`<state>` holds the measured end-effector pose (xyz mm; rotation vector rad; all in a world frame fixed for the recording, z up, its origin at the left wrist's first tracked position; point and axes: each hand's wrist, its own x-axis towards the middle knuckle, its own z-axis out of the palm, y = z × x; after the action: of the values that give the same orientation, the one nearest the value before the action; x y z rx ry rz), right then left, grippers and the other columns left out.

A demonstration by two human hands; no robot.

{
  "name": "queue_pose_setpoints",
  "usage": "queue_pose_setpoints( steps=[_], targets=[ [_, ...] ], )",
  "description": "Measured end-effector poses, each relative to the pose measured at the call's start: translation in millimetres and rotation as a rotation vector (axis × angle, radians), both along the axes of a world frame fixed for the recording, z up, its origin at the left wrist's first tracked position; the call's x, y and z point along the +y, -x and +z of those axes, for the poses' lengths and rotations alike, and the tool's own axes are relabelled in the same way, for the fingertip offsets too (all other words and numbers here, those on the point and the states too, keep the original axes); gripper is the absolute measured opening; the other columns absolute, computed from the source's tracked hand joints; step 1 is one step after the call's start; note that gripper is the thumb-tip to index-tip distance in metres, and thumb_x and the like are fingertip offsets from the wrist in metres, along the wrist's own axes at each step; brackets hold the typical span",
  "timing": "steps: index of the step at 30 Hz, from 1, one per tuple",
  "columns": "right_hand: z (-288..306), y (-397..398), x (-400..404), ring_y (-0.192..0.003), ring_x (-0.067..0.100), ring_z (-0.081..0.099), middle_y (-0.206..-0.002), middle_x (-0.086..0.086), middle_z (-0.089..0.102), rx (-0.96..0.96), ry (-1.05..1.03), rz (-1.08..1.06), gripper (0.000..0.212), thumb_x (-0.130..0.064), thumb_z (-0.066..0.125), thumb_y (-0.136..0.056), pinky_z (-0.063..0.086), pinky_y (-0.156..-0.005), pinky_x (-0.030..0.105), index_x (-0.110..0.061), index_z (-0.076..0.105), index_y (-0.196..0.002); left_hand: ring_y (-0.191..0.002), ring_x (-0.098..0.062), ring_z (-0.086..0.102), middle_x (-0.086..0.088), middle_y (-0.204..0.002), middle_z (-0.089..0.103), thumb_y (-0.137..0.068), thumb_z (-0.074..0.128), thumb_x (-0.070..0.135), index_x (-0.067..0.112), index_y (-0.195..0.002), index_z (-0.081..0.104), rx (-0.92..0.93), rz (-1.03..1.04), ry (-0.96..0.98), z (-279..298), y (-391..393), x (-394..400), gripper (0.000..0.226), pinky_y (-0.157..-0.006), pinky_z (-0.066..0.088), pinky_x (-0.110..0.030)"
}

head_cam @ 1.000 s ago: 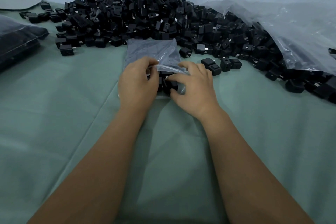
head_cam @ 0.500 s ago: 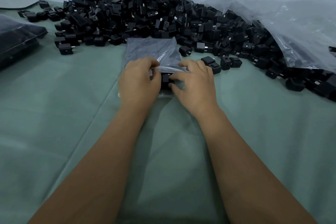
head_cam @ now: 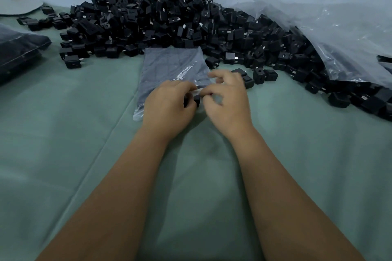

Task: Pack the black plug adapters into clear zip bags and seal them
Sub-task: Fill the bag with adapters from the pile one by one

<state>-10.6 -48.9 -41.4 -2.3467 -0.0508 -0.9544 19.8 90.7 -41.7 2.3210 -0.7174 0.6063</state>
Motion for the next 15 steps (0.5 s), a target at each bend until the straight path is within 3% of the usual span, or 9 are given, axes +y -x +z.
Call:
queue_pose_setpoints(
  steps=[2, 4, 5, 7, 9, 12, 15],
  targets=[
    [4, 2, -9, -0.099, 0.014, 0.051, -0.103, -0.001, 0.060, -0.166, -0.204, -0.112, 0.016, -0.013, 0.055, -0.075, 0.040, -0.081, 0.015, -0.013, 0.071, -0.077, -0.092, -0.028, 0.059, -0.002, -0.091, 0.069, -0.082, 0.062, 0.012, 0.014, -0.097, 0.070, 0.003, -0.006, -0.005, 0, 0, 0, 0.017, -0.076, 0.048, -0.044],
    [5, 1, -25, -0.099, 0.016, 0.052, -0.104, -0.003, 0.057, -0.177, -0.301, -0.294, 0.020, -0.013, 0.051, -0.079, 0.047, -0.075, 0.028, -0.017, 0.068, -0.089, -0.091, -0.026, 0.058, 0.000, -0.090, 0.068, -0.082, 0.063, 0.012, 0.015, -0.094, 0.070, 0.013, -0.007, 0.002, 0, 0, 0, 0.015, -0.075, 0.049, -0.043],
    [3, 0, -33, -0.104, 0.016, 0.051, -0.111, -0.004, 0.055, -0.108, -0.318, -0.374, 0.025, -0.012, 0.051, -0.082, 0.047, -0.075, 0.031, -0.019, 0.067, -0.099, -0.091, -0.026, 0.058, 0.001, -0.090, 0.068, -0.082, 0.063, 0.012, 0.015, -0.094, 0.070, 0.016, -0.005, 0.005, 0, -1, 0, 0.014, -0.074, 0.048, -0.043],
    [-2, -4, -47, -0.118, 0.016, 0.042, -0.129, -0.002, 0.047, 0.068, -0.368, -0.424, 0.039, -0.012, 0.051, -0.086, 0.039, -0.083, 0.024, -0.026, 0.059, -0.121, -0.090, -0.025, 0.057, 0.001, -0.089, 0.068, -0.082, 0.063, 0.011, 0.015, -0.093, 0.070, 0.014, -0.005, 0.014, -1, -1, -1, 0.014, -0.074, 0.048, -0.042],
    [-4, -8, -53, -0.133, 0.018, 0.027, -0.151, 0.002, 0.026, 0.309, -0.363, -0.381, 0.053, -0.021, 0.051, -0.087, 0.026, -0.097, 0.023, -0.041, 0.046, -0.135, -0.090, -0.025, 0.057, 0.001, -0.088, 0.067, -0.082, 0.063, 0.010, 0.015, -0.093, 0.070, 0.015, -0.005, 0.016, -1, -1, 0, 0.014, -0.074, 0.047, -0.041],
    [-3, -13, -54, -0.145, 0.019, 0.009, -0.161, 0.000, -0.004, 0.686, -0.091, -0.362, 0.059, -0.043, 0.047, -0.086, 0.013, -0.111, 0.039, -0.058, 0.027, -0.140, -0.090, -0.025, 0.056, 0.001, -0.089, 0.067, -0.083, 0.062, 0.010, 0.015, -0.093, 0.070, 0.018, -0.004, 0.011, -1, -2, -1, 0.014, -0.074, 0.046, -0.038],
    [-3, -17, -53, -0.146, 0.019, 0.006, -0.161, 0.001, -0.003, 0.786, -0.014, -0.391, 0.056, -0.051, 0.038, -0.089, 0.011, -0.110, 0.040, -0.054, 0.023, -0.143, -0.089, -0.024, 0.056, 0.002, -0.088, 0.066, -0.083, 0.061, 0.010, 0.015, -0.092, 0.069, 0.017, -0.004, 0.013, -1, -2, -1, 0.013, -0.074, 0.045, -0.037]
  ],
)
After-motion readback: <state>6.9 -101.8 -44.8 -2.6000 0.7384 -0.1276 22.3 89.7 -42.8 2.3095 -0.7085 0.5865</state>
